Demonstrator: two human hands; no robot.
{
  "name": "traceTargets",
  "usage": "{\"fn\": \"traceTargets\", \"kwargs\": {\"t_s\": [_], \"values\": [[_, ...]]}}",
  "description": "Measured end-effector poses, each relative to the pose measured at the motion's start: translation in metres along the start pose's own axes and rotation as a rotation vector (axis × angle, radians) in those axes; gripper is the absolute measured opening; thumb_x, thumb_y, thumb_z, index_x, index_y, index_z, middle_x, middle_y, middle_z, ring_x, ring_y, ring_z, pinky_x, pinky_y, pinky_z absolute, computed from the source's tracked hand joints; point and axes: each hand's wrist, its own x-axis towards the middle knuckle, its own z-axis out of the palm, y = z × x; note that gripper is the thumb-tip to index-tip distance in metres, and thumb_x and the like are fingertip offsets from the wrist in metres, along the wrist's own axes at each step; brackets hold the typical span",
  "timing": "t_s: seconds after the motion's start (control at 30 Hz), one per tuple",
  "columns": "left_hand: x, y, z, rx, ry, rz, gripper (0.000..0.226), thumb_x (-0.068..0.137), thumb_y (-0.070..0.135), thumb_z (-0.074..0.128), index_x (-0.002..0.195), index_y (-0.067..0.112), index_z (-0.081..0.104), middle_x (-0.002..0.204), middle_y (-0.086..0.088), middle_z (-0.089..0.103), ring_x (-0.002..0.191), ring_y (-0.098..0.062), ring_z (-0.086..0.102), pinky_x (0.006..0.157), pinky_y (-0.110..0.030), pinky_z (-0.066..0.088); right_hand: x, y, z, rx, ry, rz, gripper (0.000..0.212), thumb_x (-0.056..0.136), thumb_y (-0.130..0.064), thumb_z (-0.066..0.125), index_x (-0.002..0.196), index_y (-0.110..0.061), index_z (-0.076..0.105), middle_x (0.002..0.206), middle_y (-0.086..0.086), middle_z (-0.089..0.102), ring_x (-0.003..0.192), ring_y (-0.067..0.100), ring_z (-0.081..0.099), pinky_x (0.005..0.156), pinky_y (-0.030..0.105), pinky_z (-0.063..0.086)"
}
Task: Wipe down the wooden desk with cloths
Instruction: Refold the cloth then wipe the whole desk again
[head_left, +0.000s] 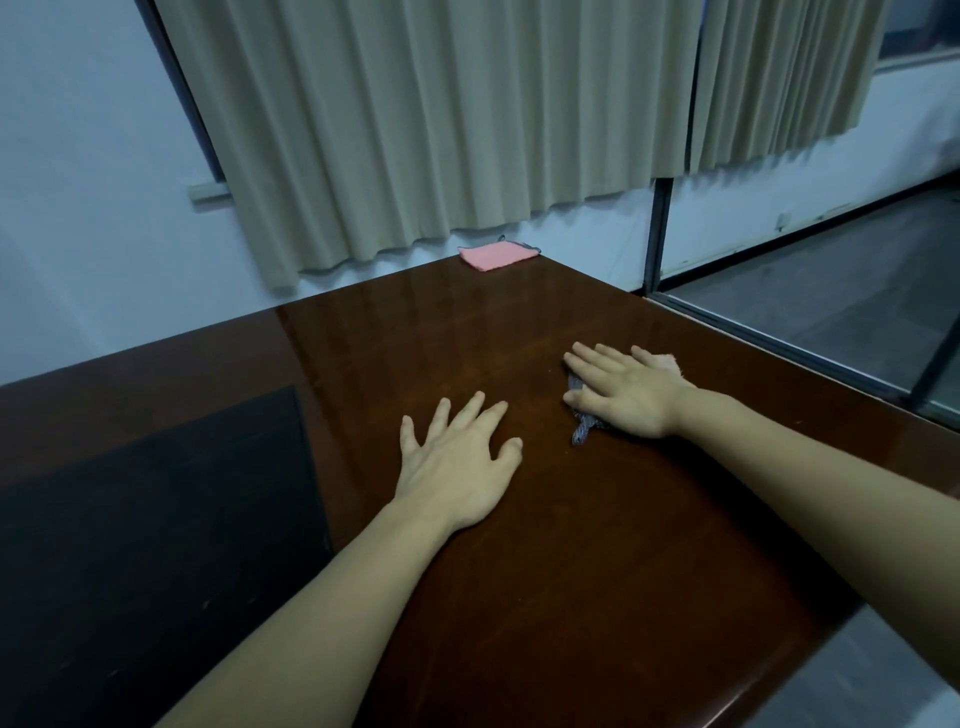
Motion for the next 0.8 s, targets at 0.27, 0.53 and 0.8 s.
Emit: {"fn": "traceTargets", "kwargs": {"t_s": [0.27,0.53,0.8], "values": [[0.0,-0.001,0.003,0.032,0.008,-0.001,0.058,0.104,0.06,0.026,0.159,0.044,0.018,0.17,0.013,0.006,0.157,-0.02,-0.002,0.123,-0.057,-0.006,-0.092,-0.021,0.016,0.022,-0.052,-0.272,0.07,0.098,-0.069,0.015,0.158,-0.044,-0.009,0.161,-0.024,-0.02,0.149,-0.002,-0.019,0.122,0.033,-0.015],[0.001,-0.001,0.003,0.036,0.011,-0.002,0.058,0.104,0.06,0.026,0.159,0.044,0.018,0.169,0.014,0.006,0.157,-0.019,-0.002,0.122,-0.055,-0.006,0.003,0.03,0.0,-0.017,0.013,-0.044,0.07,0.1,-0.069,0.016,0.161,-0.038,0.0,0.168,-0.013,-0.008,0.155,0.008,-0.004,0.123,0.04,-0.004],[-0.001,0.0,0.001,0.041,0.001,-0.005,0.058,0.104,0.061,0.026,0.159,0.044,0.018,0.169,0.014,0.006,0.157,-0.019,-0.001,0.124,-0.055,-0.004,0.031,0.019,-0.002,0.01,0.01,0.073,0.072,0.101,-0.068,0.015,0.162,-0.032,0.001,0.17,-0.008,-0.007,0.157,0.017,-0.003,0.125,0.047,-0.002]]}}
